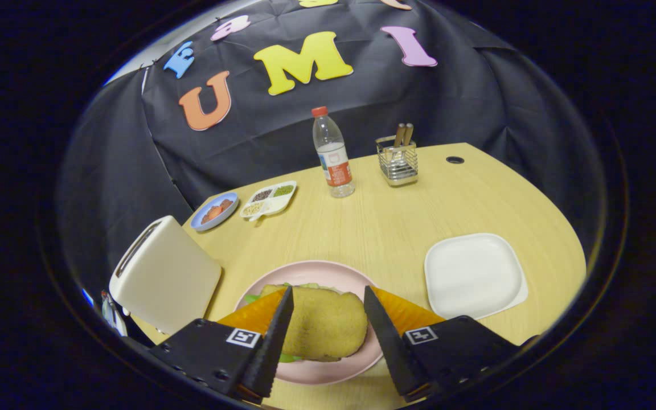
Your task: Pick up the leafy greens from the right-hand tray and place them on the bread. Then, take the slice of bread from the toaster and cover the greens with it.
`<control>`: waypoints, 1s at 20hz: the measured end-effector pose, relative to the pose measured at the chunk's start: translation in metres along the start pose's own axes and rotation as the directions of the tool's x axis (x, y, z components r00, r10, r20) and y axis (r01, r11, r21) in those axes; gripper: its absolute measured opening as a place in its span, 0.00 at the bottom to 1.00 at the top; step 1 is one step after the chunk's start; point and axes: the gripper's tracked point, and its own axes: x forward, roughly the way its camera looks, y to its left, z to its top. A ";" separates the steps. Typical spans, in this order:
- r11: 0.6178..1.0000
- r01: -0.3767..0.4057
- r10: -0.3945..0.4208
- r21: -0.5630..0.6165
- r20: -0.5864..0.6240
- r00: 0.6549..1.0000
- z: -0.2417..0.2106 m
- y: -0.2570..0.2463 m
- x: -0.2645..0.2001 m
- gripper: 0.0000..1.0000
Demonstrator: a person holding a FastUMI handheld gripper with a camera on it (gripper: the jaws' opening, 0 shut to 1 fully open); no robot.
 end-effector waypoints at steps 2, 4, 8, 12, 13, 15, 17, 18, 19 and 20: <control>1.000 0.006 -0.006 -0.003 0.029 1.000 0.012 0.008 -0.015 0.82; 1.000 0.001 0.000 -0.018 0.070 0.998 0.025 0.023 -0.032 0.85; 0.997 0.033 -0.020 -0.075 0.178 0.984 0.047 0.046 -0.071 0.94; 0.987 0.055 -0.010 -0.149 0.285 0.958 0.061 0.073 -0.121 0.96; 0.984 0.063 -0.006 -0.168 0.320 0.947 0.063 0.078 -0.137 0.96; 0.976 0.092 -0.006 -0.199 0.395 0.919 0.069 0.087 -0.169 0.96; 0.969 0.118 -0.003 -0.215 0.468 0.884 0.071 0.095 -0.201 0.96; 0.967 0.131 -0.007 -0.219 0.491 0.871 0.068 0.098 -0.215 0.96; 0.963 0.150 -0.017 -0.222 0.507 0.862 0.063 0.097 -0.225 0.96; 0.960 0.163 -0.021 -0.228 0.523 0.852 0.059 0.098 -0.236 0.96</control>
